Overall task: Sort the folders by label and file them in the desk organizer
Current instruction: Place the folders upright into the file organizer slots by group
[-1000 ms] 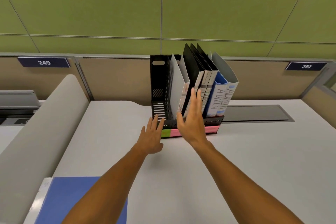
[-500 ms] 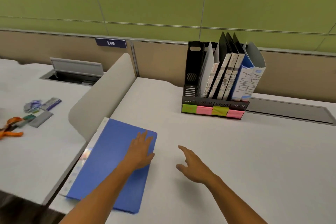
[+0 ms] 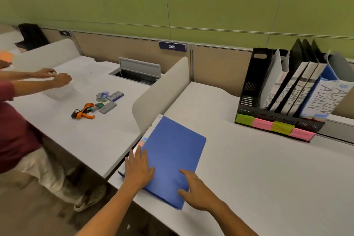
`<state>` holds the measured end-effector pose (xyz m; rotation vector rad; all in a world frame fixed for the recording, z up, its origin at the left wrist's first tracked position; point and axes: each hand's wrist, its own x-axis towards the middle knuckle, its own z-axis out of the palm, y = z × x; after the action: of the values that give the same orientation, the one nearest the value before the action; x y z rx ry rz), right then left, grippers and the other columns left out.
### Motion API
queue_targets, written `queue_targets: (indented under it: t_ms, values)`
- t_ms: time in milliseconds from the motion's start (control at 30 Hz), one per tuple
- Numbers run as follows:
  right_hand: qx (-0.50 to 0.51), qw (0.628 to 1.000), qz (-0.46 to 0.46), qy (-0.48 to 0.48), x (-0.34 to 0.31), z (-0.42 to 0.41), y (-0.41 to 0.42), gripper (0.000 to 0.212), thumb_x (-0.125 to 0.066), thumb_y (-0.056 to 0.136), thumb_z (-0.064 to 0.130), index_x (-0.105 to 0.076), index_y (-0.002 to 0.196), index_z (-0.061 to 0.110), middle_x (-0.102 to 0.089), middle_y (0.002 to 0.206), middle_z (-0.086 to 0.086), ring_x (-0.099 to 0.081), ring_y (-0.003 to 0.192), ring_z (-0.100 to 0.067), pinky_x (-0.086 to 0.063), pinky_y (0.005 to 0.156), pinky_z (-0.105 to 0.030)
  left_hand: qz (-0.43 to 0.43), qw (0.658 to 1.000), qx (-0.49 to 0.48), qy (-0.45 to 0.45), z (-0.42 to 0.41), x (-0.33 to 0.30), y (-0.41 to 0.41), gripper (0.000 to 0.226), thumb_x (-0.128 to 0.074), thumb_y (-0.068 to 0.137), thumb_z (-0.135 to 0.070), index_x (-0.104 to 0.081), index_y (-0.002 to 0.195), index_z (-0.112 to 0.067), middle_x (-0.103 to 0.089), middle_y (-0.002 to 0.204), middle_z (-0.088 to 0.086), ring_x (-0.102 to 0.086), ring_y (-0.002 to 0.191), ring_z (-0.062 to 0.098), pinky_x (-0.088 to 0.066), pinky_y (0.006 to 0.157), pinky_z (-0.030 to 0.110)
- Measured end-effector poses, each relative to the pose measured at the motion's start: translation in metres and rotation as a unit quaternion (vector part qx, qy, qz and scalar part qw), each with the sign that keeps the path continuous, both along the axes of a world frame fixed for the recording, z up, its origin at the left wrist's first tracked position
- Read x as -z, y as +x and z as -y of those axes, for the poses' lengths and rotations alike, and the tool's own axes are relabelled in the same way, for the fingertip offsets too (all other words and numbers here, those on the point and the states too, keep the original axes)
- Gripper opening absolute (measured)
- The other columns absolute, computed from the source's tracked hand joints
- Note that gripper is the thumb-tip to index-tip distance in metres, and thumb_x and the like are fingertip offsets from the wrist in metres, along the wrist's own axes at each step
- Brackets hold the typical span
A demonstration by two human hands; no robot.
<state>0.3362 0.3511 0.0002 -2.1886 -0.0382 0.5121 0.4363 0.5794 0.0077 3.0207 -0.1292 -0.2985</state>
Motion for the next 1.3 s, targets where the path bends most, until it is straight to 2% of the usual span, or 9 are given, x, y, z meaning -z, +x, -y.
queue_targets:
  t_ms: [233, 400, 500, 667, 767, 900, 1033, 1167, 1300]
  values:
    - [0.023, 0.999, -0.01, -0.025, 0.005, -0.052, 0.036, 0.071, -0.055, 0.098, 0.036, -0.017, 0.158, 0.026, -0.009, 0.166, 0.004, -0.016, 0.152, -0.014, -0.019, 0.122, -0.036, -0.002, 0.989, -0.057, -0.133, -0.026, 0.006, 0.035, 0.082, -0.061, 0.092, -0.046, -0.021, 0.155, -0.011, -0.036, 0.156, 0.01, -0.044, 0.138, 0.03, -0.047, 0.103, 0.046]
    - [0.063, 0.997, -0.041, -0.011, 0.009, -0.076, 0.059, 0.081, -0.058, 0.097, 0.041, -0.008, 0.159, 0.03, -0.005, 0.167, 0.007, -0.011, 0.153, -0.015, -0.018, 0.123, -0.035, -0.039, 0.98, -0.059, -0.187, -0.041, 0.009, 0.063, 0.054, -0.069, 0.086, -0.048, -0.053, 0.128, -0.016, -0.061, 0.126, 0.005, -0.059, 0.11, 0.025, -0.051, 0.082, 0.036]
    - [0.09, 0.994, -0.069, 0.014, 0.011, -0.083, 0.071, 0.089, -0.06, 0.092, 0.052, -0.003, 0.159, 0.034, -0.009, 0.167, 0.011, -0.016, 0.152, -0.019, -0.023, 0.122, -0.038, -0.048, 0.975, -0.045, -0.213, -0.044, 0.009, 0.07, 0.049, -0.07, 0.088, -0.045, -0.054, 0.124, -0.015, -0.063, 0.121, 0.005, -0.062, 0.101, 0.02, -0.047, 0.074, 0.027]
    - [0.141, 0.984, -0.111, 0.01, 0.012, -0.099, 0.079, 0.094, -0.055, 0.084, 0.072, -0.002, 0.156, 0.044, -0.027, 0.162, 0.002, -0.03, 0.147, -0.028, -0.034, 0.114, -0.044, -0.089, 0.954, -0.042, -0.282, -0.044, 0.01, 0.075, 0.048, -0.072, 0.089, -0.039, -0.048, 0.121, -0.013, -0.061, 0.114, 0.005, -0.065, 0.097, 0.021, -0.054, 0.075, 0.03]
    - [0.18, 0.978, -0.101, 0.016, 0.008, -0.105, 0.073, 0.093, -0.055, 0.083, 0.073, -0.007, 0.156, 0.043, -0.03, 0.161, 0.003, -0.032, 0.146, -0.024, -0.034, 0.114, -0.041, -0.156, 0.905, -0.09, -0.386, -0.044, 0.0, 0.081, 0.041, -0.07, 0.092, -0.034, -0.047, 0.119, -0.016, -0.064, 0.115, 0.003, -0.067, 0.092, 0.015, -0.053, 0.067, 0.025]
    - [0.209, 0.974, -0.069, 0.052, -0.006, -0.101, 0.058, 0.085, -0.057, 0.085, 0.069, -0.015, 0.155, 0.043, -0.033, 0.16, 0.007, -0.036, 0.144, -0.016, -0.036, 0.115, -0.039, -0.266, 0.811, -0.136, -0.503, -0.044, -0.016, 0.076, 0.025, -0.065, 0.095, -0.025, -0.057, 0.119, -0.019, -0.075, 0.109, 0.006, -0.077, 0.085, 0.022, -0.062, 0.076, 0.042]
    - [0.246, 0.963, -0.046, 0.098, -0.033, -0.089, 0.041, 0.082, -0.058, 0.084, 0.072, -0.022, 0.153, 0.046, -0.034, 0.16, 0.008, -0.039, 0.143, -0.016, -0.041, 0.113, -0.041, -0.349, 0.719, -0.1, -0.593, -0.038, -0.043, 0.055, 0.063, -0.085, 0.076, -0.025, -0.048, 0.128, -0.023, -0.075, 0.113, 0.01, -0.074, 0.099, 0.035, -0.061, 0.081, 0.051]
    - [0.289, 0.94, -0.019, 0.181, -0.075, -0.077, 0.023, 0.091, -0.06, 0.074, 0.077, -0.025, 0.152, 0.046, -0.034, 0.158, 0.01, -0.042, 0.14, -0.015, -0.049, 0.105, -0.044, -0.227, 0.772, -0.053, -0.591, -0.01, -0.08, 0.023, 0.075, -0.09, 0.055, -0.045, -0.051, 0.119, -0.038, -0.077, 0.105, 0.001, -0.076, 0.093, 0.027, -0.062, 0.081, 0.048]
    - [0.333, 0.907, 0.036, 0.255, -0.125, -0.065, 0.005, 0.098, -0.064, 0.066, 0.08, -0.024, 0.15, 0.049, -0.04, 0.151, 0.014, -0.051, 0.13, -0.015, -0.059, 0.082, -0.033, -0.072, 0.834, 0.076, -0.542, 0.024, -0.113, -0.014, 0.049, -0.083, 0.077, -0.035, -0.052, 0.115, -0.042, -0.075, 0.096, -0.013, -0.073, 0.084, 0.008, -0.058, 0.068, 0.025]
